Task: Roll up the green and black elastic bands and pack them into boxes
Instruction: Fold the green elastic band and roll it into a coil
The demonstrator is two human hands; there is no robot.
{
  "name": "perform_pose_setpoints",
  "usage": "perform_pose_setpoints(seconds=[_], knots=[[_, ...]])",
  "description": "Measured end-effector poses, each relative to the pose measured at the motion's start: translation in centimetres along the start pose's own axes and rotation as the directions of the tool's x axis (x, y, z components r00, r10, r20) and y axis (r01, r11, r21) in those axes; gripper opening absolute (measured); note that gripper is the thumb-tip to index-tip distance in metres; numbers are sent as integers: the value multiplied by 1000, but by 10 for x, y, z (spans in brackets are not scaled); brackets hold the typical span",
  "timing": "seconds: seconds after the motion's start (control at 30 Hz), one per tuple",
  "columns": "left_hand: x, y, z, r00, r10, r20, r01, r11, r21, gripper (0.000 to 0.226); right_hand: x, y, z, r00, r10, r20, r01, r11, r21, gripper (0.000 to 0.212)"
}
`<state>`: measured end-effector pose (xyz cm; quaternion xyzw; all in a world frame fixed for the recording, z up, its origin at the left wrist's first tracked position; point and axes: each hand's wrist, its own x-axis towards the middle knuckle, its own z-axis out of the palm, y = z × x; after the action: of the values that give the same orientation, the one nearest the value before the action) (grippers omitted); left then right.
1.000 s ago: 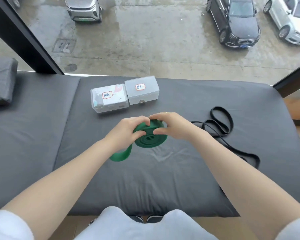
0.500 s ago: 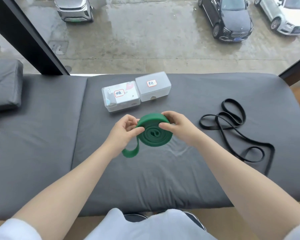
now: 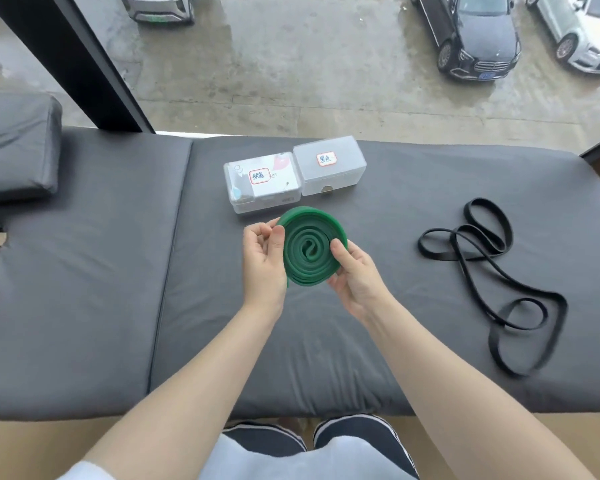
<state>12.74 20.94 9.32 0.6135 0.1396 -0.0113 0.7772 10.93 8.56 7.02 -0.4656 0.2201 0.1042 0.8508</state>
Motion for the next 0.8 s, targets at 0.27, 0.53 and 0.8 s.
perform_pose_setpoints(seconds=[0.27,0.53,0.8], knots=[[-5,-12,-3,1000,-23,1,22,984,176,10,2,-4,-9,999,36,-13,-35,998,47,16],[-20,-10,2,979,-96,178,52,970,239,41,17,-15,-17,986,137,90,-147,983,111,21],[-7,-15,8,994,-109,19,103,971,217,58,42,-6,-22,964,223,145,-226,974,0,19]])
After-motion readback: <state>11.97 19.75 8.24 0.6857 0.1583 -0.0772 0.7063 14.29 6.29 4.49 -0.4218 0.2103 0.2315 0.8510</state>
